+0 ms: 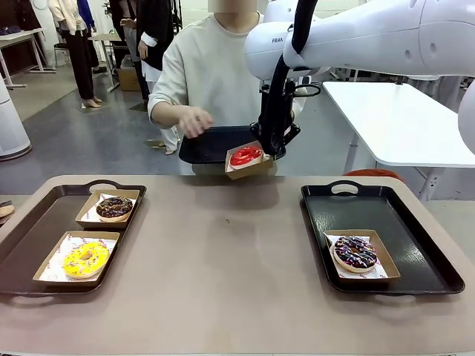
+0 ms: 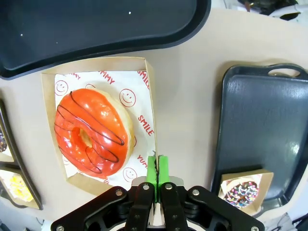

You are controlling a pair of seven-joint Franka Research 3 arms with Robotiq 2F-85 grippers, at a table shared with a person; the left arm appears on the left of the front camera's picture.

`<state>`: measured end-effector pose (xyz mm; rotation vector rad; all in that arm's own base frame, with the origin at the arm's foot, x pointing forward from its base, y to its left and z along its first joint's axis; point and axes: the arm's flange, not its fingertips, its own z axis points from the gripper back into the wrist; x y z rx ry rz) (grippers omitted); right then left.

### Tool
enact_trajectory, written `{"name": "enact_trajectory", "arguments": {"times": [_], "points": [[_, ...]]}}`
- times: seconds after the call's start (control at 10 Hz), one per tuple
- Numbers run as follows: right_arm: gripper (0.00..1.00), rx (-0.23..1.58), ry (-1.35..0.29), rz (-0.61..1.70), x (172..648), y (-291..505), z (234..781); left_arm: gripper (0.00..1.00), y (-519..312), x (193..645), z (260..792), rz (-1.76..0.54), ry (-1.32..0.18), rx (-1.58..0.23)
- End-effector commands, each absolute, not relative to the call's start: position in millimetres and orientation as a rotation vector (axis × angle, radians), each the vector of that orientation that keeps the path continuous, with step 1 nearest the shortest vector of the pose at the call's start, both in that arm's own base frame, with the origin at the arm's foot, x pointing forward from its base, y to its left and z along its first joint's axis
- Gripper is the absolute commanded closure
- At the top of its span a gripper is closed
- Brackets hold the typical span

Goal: Individually package the donuts and arrange them on the tray.
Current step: Place the picked Paper togo box on the Handle tray.

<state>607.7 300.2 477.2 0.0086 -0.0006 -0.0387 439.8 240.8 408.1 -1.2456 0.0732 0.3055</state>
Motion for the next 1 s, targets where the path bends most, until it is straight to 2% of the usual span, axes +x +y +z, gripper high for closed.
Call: {"name": "enact_trajectory", "arguments": {"times": [0.0, 0.6, 0.9], "points": [[1.00, 0.008, -0.002, -0.040, 607, 299, 478, 0.00, 241, 439, 409, 0.301, 0.076, -1.244], [0.99, 0.009, -0.001, -0.039, 608, 300, 477, 0.00, 241, 439, 409, 0.301, 0.076, -1.244], [0.99, 0.042, -0.050, 0.011, 521, 246, 503, 0.00, 241, 439, 409, 0.301, 0.076, -1.244]]}}
